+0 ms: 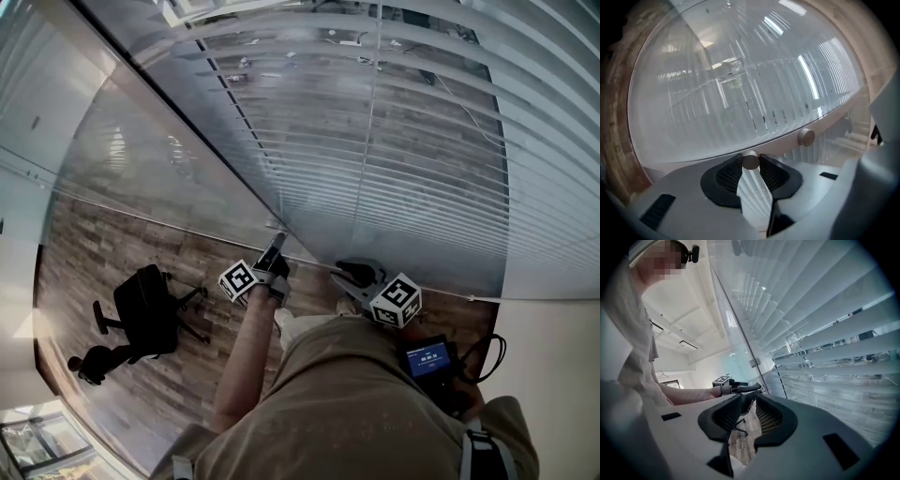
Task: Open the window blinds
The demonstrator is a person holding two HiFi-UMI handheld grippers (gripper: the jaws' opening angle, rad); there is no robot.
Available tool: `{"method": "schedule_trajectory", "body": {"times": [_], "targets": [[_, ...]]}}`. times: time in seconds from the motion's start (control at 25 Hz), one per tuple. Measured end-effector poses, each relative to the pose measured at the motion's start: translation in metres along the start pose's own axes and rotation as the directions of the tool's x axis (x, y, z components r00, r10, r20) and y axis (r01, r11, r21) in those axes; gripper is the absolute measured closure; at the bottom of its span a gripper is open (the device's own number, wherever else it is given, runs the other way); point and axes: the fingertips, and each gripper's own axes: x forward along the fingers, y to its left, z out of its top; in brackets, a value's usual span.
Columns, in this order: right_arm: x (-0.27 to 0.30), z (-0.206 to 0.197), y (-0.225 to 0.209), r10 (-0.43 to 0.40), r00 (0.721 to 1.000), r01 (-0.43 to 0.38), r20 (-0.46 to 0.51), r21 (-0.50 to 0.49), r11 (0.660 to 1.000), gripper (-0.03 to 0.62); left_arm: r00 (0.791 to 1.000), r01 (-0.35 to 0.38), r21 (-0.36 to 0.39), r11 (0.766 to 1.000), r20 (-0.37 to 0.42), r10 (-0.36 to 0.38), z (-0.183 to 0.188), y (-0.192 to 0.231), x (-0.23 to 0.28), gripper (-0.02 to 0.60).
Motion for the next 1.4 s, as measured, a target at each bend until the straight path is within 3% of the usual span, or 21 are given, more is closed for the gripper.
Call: {"method": "schedule_trajectory", "body": {"times": [0.16, 0.32, 0.4, 0.48, 0.52, 0.56, 0.6, 0.64, 0.72, 0.84, 0.88, 0.92, 0.96, 1.0, 1.16, 1.2, 1.28, 1.32, 1.36, 1.4], "targets": [[0.002, -0.001, 0.001, 0.006, 1.0, -0.006, -0.004, -0.003, 1.0, 0.491, 0.997, 0.082, -0.184, 0.979, 0.026, -0.078, 0.0, 0.002, 0.0, 0.453], [0.003, 0.0, 0.002, 0.011, 1.0, -0.011, -0.006, -0.007, 1.0, 0.491, 0.994, 0.107, -0.264, 0.958, 0.042, -0.099, 0.0, 0.003, 0.0, 0.453], [0.003, 0.001, 0.002, 0.013, 1.0, -0.013, -0.005, -0.008, 1.0, 0.491, 0.995, 0.097, -0.217, 0.971, 0.035, -0.091, 0.0, 0.002, 0.0, 0.453], [0.002, 0.001, 0.002, 0.012, 1.0, -0.012, -0.004, -0.008, 1.0, 0.491, 0.999, 0.033, -0.042, 0.999, -0.001, -0.033, 0.001, -0.002, 0.0, 0.453], [0.002, 0.002, 0.002, 0.011, 1.0, -0.011, -0.003, -0.008, 1.0, 0.491, 0.999, -0.019, 0.086, 0.996, -0.025, 0.022, 0.001, -0.003, 0.0, 0.453], [0.002, 0.002, 0.001, 0.01, 1.0, -0.01, -0.003, -0.008, 1.0, 0.491, 0.995, -0.072, 0.219, 0.973, -0.045, 0.084, 0.001, -0.004, 0.001, 0.451], [0.002, 0.002, 0.001, 0.009, 1.0, -0.009, -0.002, -0.008, 1.0, 0.491, 0.988, -0.118, 0.342, 0.932, -0.056, 0.145, 0.001, -0.004, 0.001, 0.452], [0.002, 0.002, 0.001, 0.008, 1.0, -0.008, -0.001, -0.008, 1.0, 0.491, 0.978, -0.153, 0.451, 0.879, -0.056, 0.199, 0.0, -0.005, 0.001, 0.451], [0.003, 0.003, 0.001, 0.008, 1.0, -0.008, 0.001, -0.009, 1.0, 0.491, 0.959, -0.199, 0.629, 0.752, -0.035, 0.283, -0.002, -0.006, 0.002, 0.451], [0.003, 0.003, 0.0, 0.006, 1.0, -0.006, 0.004, -0.008, 1.0, 0.491, 0.928, -0.241, 0.803, 0.545, 0.025, 0.373, -0.005, -0.007, 0.003, 0.451], [0.002, 0.003, -0.001, 0.005, 1.0, -0.005, 0.005, -0.008, 1.0, 0.491, 0.92, -0.249, 0.83, 0.5, 0.042, 0.389, -0.006, -0.007, 0.003, 0.451], [0.002, 0.002, -0.001, 0.004, 1.0, -0.004, 0.006, -0.008, 1.0, 0.491, 0.917, -0.254, 0.84, 0.48, 0.051, 0.396, -0.006, -0.006, 0.003, 0.451], [0.001, 0.002, -0.002, 0.003, 1.0, -0.002, 0.007, -0.008, 1.0, 0.491, 0.918, -0.255, 0.833, 0.49, 0.05, 0.392, -0.006, -0.006, 0.003, 0.451], [0.001, 0.002, -0.002, 0.001, 1.0, -0.001, 0.007, -0.007, 1.0, 0.491, 0.924, -0.253, 0.809, 0.53, 0.04, 0.379, -0.006, -0.005, 0.003, 0.451], [0.001, 0.001, -0.003, 0.001, 1.0, -0.001, 0.008, -0.007, 1.0, 0.491, 0.958, -0.213, 0.629, 0.748, -0.015, 0.286, -0.002, -0.001, 0.002, 0.451], [0.0, 0.001, -0.002, 0.003, 1.0, -0.003, 0.009, -0.007, 1.0, 0.491, 0.97, -0.19, 0.543, 0.818, -0.026, 0.243, -0.001, 0.001, 0.001, 0.451], [0.0, 0.001, -0.001, 0.006, 1.0, -0.006, 0.009, -0.009, 1.0, 0.491, 0.994, -0.096, 0.267, 0.959, -0.028, 0.107, 0.001, 0.001, 0.001, 0.451], [0.0, 0.001, -0.001, 0.007, 1.0, -0.007, 0.009, -0.009, 1.0, 0.491, 1.0, -0.029, 0.102, 0.994, -0.01, 0.03, 0.001, 0.001, 0.001, 0.451], [0.001, 0.001, -0.001, 0.008, 1.0, -0.008, 0.009, -0.009, 1.0, 0.491, 0.999, 0.039, -0.054, 0.998, 0.022, -0.038, 0.001, 0.002, 0.0, 0.451], [0.001, 0.001, 0.0, 0.009, 1.0, -0.009, 0.008, -0.009, 1.0, 0.491, 0.994, 0.1, -0.191, 0.976, 0.061, -0.09, 0.002, 0.004, -0.001, 0.452]]}}
